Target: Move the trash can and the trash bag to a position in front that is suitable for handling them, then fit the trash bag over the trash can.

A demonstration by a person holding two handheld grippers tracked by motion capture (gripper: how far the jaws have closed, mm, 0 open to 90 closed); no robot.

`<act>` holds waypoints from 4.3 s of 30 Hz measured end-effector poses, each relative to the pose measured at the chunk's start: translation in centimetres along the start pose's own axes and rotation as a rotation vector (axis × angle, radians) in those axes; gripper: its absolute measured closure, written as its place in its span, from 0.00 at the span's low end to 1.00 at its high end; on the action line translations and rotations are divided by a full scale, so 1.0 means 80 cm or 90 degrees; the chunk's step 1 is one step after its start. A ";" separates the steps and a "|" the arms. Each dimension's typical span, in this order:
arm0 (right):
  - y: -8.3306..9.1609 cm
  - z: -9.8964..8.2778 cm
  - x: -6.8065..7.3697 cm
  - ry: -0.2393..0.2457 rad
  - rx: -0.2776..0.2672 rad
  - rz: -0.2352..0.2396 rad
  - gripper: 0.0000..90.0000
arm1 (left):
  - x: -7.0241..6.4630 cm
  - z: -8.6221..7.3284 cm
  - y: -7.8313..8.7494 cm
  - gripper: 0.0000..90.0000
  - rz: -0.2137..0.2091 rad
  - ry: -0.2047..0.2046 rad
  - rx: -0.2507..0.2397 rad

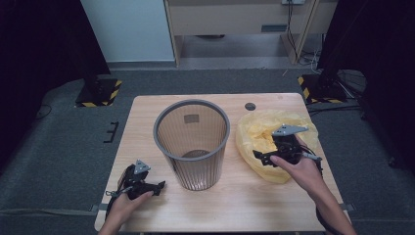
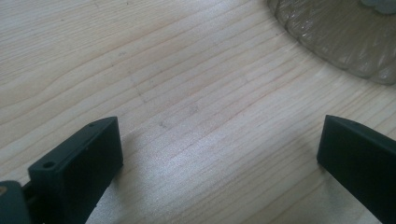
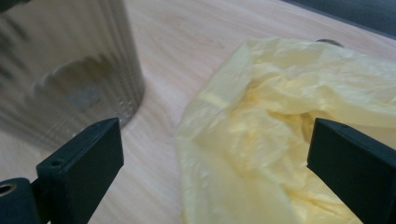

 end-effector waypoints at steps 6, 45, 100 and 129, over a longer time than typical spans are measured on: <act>-0.005 0.014 -0.036 -0.010 0.011 -0.046 0.27 | 0.000 0.000 0.000 0.00 0.000 0.000 0.000; -0.082 -0.042 -0.115 -0.135 0.090 -0.117 0.18 | 0.000 0.000 0.000 0.00 0.000 0.000 -0.003; -0.008 -0.069 -0.063 -0.129 -0.003 0.041 0.98 | 0.000 -0.001 0.000 0.00 0.002 0.002 -0.006; 0.064 -0.057 -0.027 -0.123 -0.115 0.127 0.98 | 0.000 -0.001 0.000 0.00 0.003 0.003 -0.008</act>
Point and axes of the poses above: each handheld gripper's, and its own axes: y roughly backward along the jaws, z roughly out of its top, x roughly to its left, the point moved 3 cm from there along -y, roughly forward along the jaws, and after that the axes turned 6 degrees about z, right-handed, at the moved point
